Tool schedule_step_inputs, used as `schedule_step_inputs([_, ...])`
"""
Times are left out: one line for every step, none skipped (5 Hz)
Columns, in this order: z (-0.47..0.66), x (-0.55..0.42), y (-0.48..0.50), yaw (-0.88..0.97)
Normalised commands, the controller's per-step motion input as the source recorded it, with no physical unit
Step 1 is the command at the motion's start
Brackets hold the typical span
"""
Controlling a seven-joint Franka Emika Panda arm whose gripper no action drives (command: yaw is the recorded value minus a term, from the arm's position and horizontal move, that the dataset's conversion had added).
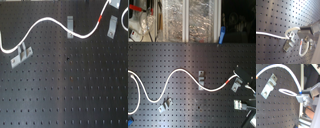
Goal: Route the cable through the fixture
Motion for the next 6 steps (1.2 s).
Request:
schedule_step_inputs([0.01,0.022,-0.019,0.0])
schedule_step_inputs([0.12,-0.087,0.11,0.0])
schedule_step_inputs([0.19,-0.084,0.228,0.0])
schedule_step_inputs([0.18,0.009,0.269,0.0])
schedule_step_inputs([0.03,0.0,0.0,0.0])
schedule_step_inputs([0.27,0.021,0.025,0.0])
